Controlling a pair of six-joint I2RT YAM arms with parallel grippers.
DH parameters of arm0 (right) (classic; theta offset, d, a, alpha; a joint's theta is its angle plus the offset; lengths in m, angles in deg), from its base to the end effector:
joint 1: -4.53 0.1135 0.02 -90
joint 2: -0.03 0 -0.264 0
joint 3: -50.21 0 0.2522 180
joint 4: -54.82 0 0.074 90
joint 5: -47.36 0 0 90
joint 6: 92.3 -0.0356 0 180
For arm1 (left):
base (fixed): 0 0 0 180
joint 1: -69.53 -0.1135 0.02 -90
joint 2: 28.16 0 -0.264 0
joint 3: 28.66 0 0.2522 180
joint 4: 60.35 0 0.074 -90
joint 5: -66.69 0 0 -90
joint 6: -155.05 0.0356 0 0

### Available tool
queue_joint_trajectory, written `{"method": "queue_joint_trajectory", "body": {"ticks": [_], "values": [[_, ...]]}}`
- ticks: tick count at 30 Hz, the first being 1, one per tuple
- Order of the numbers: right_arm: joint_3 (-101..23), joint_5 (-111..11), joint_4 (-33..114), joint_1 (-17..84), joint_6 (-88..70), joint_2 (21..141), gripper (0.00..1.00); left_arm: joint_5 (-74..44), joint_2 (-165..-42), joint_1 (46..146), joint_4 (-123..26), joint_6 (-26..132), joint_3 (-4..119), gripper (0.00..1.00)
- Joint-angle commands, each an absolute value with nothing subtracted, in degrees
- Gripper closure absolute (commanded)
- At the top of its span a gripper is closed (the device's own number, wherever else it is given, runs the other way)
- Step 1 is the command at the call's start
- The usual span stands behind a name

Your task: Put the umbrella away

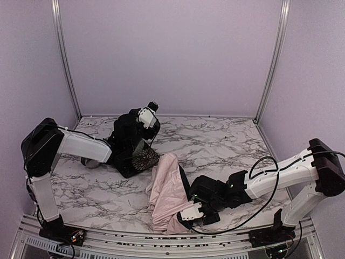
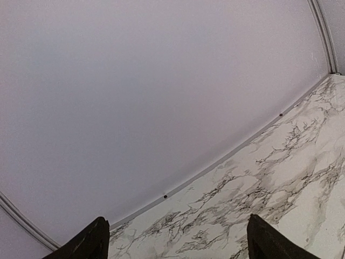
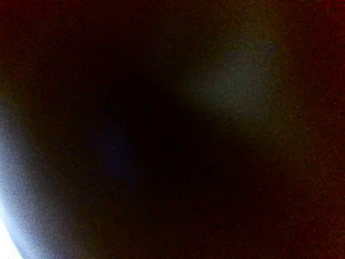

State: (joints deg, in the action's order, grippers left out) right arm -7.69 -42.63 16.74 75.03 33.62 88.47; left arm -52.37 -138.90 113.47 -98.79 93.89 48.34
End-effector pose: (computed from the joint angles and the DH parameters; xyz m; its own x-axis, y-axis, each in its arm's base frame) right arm 0.0901 0.2545 0.1472 0.3013 -0.9067 -0.2951 -0.9457 -0.2446 -0.2140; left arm 0.3202 -0.2845 0.2289 0.1761 0.4158 -0.8922 0.1975 0.8730 0.4459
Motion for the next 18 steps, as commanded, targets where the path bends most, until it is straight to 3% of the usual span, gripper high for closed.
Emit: {"method": "queue_joint_trajectory", "body": {"ticks": [1,9,13,18], "values": [[-7.98,-46.65,10.58,73.73,32.21,90.63,1.00,-45.61,-123.61,117.98,-93.51,93.41,40.96,0.18],[-10.49,-51.65,9.54,71.63,32.14,92.10,1.00,-30.12,-95.91,135.95,-76.87,90.37,19.18,0.42],[-11.13,-53.88,9.07,70.83,31.91,92.56,1.00,-25.38,-91.40,144.36,-75.61,90.46,13.38,0.32],[-11.64,-54.59,9.23,70.54,31.88,93.33,1.00,-27.19,-99.71,147.69,-75.13,90.26,13.52,0.24]]}}
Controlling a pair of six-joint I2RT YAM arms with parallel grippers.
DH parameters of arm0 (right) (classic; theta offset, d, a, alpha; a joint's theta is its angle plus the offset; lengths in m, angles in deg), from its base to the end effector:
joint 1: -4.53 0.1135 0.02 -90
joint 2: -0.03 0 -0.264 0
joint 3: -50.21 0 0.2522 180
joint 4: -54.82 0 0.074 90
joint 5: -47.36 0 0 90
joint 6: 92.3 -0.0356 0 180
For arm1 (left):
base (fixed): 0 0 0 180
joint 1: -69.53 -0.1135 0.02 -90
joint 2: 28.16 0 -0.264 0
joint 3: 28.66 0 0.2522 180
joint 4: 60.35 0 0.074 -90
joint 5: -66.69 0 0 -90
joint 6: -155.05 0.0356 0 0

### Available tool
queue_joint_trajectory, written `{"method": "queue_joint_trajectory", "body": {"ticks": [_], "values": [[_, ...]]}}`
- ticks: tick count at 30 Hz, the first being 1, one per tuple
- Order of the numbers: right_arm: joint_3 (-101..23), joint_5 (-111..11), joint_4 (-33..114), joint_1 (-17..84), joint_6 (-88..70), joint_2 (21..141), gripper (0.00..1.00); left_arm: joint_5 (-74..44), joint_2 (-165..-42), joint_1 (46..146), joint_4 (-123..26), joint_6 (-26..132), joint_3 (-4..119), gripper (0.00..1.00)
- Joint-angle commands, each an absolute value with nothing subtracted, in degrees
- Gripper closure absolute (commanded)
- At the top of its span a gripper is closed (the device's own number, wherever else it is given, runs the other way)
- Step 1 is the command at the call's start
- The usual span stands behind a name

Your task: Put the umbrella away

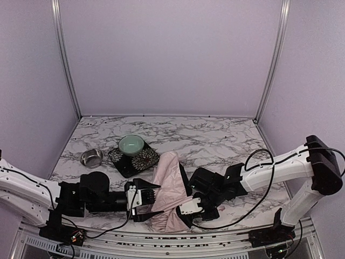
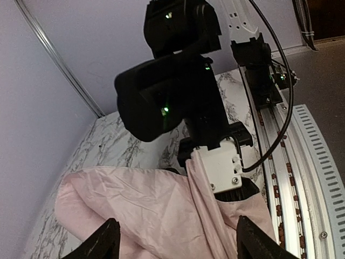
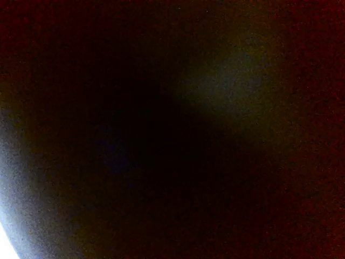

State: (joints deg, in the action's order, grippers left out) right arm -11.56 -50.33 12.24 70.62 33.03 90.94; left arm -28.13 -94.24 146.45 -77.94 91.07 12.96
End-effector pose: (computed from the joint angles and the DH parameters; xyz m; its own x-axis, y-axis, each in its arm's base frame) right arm 0.1086 0.2568 0.1509 0.2198 -0.9183 -0.3294 -0.9755 -0.2056 -0.0777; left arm 0.0598 -0.2440 0.2373 0.3932 0.2393 -0.8878 0.8671 0.2246 0.4446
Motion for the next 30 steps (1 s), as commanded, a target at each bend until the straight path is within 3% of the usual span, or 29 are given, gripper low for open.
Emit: {"method": "queue_joint_trajectory", "body": {"ticks": [1,7,13,17,20,23,27,30], "values": [[-11.77,-54.34,9.19,70.51,31.84,93.48,1.00,-27.03,-101.13,147.70,-75.59,89.74,14.23,0.23],[-11.43,-48.80,10.43,71.12,30.84,94.40,1.00,-26.65,-104.19,145.50,-80.12,84.02,16.17,0.21],[-10.02,-42.80,14.17,72.93,31.78,93.96,1.00,-17.99,-101.87,137.03,-84.31,72.42,14.37,0.20],[-9.87,-40.90,15.30,73.95,31.89,94.11,1.00,-19.19,-103.93,134.05,-86.18,67.93,16.01,0.12],[-9.79,-39.59,16.28,74.29,31.65,94.10,1.00,-17.98,-108.16,133.54,-86.17,67.00,19.25,0.12],[-9.61,-36.44,17.71,74.56,30.61,93.71,0.92,-12.65,-111.81,133.59,-86.11,66.84,21.54,0.25],[-9.91,-34.04,18.89,74.74,29.46,91.81,0.51,-12.26,-113.39,133.52,-86.09,67.75,21.57,0.59],[-9.40,-32.86,20.43,75.18,29.16,90.14,0.39,-13.68,-112.39,133.51,-86.05,69.90,20.70,0.84]]}}
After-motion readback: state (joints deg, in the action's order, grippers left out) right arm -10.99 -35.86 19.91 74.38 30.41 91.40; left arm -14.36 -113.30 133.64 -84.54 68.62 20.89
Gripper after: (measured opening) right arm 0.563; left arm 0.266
